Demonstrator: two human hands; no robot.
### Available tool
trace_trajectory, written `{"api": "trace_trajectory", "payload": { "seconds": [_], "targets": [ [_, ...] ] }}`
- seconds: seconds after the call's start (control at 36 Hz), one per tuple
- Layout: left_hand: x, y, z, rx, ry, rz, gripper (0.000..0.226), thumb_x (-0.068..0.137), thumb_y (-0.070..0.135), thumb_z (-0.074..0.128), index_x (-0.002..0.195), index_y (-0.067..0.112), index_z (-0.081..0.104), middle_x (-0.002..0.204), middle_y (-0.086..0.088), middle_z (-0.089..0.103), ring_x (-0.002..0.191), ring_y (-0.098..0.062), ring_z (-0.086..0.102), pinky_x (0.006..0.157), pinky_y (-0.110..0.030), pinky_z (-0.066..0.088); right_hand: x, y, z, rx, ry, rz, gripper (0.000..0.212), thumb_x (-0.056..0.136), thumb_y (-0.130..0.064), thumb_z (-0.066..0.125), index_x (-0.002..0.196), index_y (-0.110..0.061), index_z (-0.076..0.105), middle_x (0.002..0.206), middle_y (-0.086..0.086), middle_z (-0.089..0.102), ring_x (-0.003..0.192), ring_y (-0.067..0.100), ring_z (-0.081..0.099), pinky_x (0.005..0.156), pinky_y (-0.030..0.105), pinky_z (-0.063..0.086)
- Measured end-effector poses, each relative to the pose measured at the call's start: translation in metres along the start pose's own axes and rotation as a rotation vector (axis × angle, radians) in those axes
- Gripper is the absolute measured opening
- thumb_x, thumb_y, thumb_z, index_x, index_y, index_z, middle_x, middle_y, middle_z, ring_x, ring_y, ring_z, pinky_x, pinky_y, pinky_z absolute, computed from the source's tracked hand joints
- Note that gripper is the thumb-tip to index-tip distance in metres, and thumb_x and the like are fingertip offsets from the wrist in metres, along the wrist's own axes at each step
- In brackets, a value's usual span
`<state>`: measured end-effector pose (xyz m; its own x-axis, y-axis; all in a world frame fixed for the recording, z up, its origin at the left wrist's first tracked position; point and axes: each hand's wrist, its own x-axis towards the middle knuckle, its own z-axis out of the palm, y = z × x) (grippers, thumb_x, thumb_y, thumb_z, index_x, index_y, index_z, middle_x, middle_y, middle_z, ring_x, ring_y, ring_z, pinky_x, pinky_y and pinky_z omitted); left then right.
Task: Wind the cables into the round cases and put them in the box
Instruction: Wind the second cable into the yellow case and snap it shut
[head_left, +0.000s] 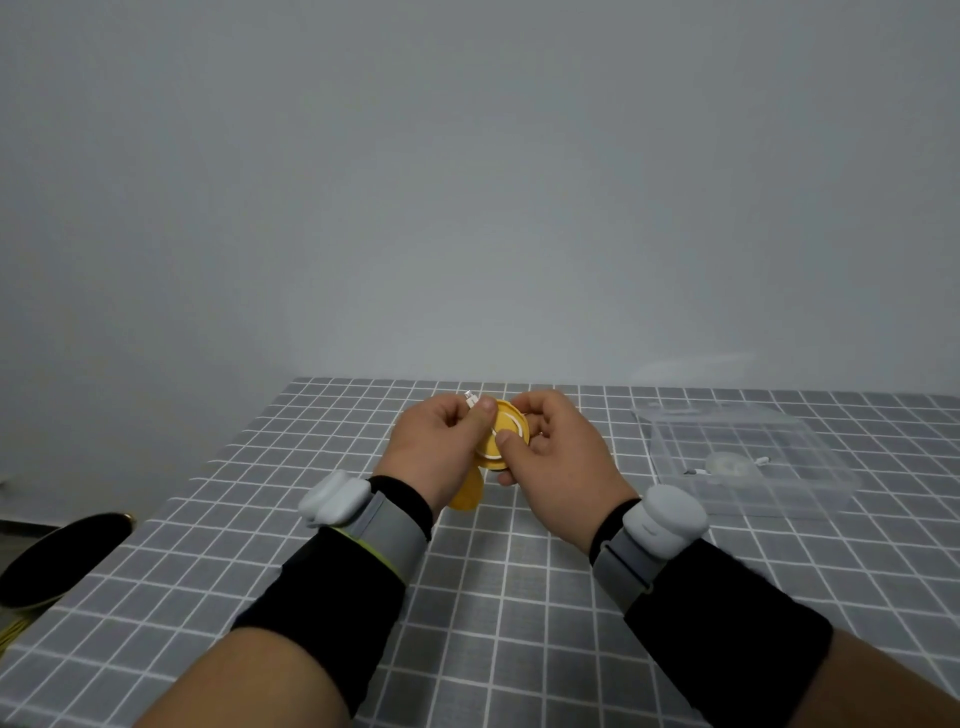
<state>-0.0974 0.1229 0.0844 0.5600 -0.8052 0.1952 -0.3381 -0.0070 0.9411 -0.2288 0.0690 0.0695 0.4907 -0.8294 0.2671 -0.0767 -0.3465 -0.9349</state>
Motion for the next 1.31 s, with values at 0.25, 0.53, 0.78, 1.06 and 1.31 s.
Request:
{"api": "trace_trajectory", "payload": {
  "seconds": [0.25, 0.53, 0.78, 1.06, 1.31],
  "targets": [
    [-0.002, 0.002, -0.003, -0.071, -0.078, -0.008, 0.046, 0.089, 0.046, 0.063, 0.088, -0.001, 0.066, 0.072, -0.007, 0.059, 0.066, -0.018, 0.051, 0.066, -0.035, 0.043, 0.007, 0.001, -0.005, -0.056, 0.024, -0.044, 0.022, 0.090, -0.024, 0.065, 0.097, -0.040, 0.053, 0.090, -0.004, 0.072, 0.069, 0.016, 0.073, 0.072, 0.047, 0.061],
    [0.002, 0.004, -0.008, -0.086, -0.053, 0.006, 0.044, 0.081, 0.044, 0.065, 0.079, 0.001, 0.067, 0.079, -0.022, 0.070, 0.068, -0.024, 0.065, 0.075, -0.047, 0.058, 0.009, -0.010, -0.017, 0.026, -0.072, -0.030, 0.023, 0.093, -0.014, 0.065, 0.115, -0.020, 0.058, 0.094, 0.002, 0.073, 0.065, 0.011, 0.070, 0.063, 0.030, 0.058],
    [0.001, -0.003, -0.005, -0.120, -0.060, 0.002, 0.034, 0.095, 0.029, 0.063, 0.074, 0.003, 0.066, 0.073, -0.021, 0.069, 0.065, -0.025, 0.065, 0.074, -0.046, 0.059, 0.016, -0.010, -0.024, -0.009, -0.122, -0.017, 0.020, 0.093, -0.016, 0.065, 0.112, -0.020, 0.059, 0.093, 0.005, 0.072, 0.062, 0.011, 0.067, 0.058, 0.028, 0.055],
    [-0.001, -0.002, -0.002, -0.079, -0.026, 0.028, 0.047, 0.088, 0.036, 0.066, 0.081, -0.009, 0.056, 0.077, -0.029, 0.066, 0.063, -0.031, 0.066, 0.071, -0.051, 0.061, 0.015, -0.011, -0.025, -0.050, -0.143, -0.021, 0.020, 0.094, -0.017, 0.065, 0.112, -0.017, 0.058, 0.093, 0.005, 0.070, 0.057, 0.005, 0.064, 0.058, 0.025, 0.055],
    [0.000, -0.009, -0.003, -0.204, -0.082, -0.010, 0.016, 0.093, 0.019, 0.067, 0.087, 0.004, 0.068, 0.080, -0.016, 0.073, 0.071, -0.024, 0.068, 0.073, -0.040, 0.059, 0.017, -0.008, -0.028, -0.022, -0.190, 0.004, 0.021, 0.095, -0.011, 0.061, 0.115, -0.016, 0.056, 0.102, 0.009, 0.069, 0.065, 0.018, 0.070, 0.064, 0.032, 0.059]
  ]
}}
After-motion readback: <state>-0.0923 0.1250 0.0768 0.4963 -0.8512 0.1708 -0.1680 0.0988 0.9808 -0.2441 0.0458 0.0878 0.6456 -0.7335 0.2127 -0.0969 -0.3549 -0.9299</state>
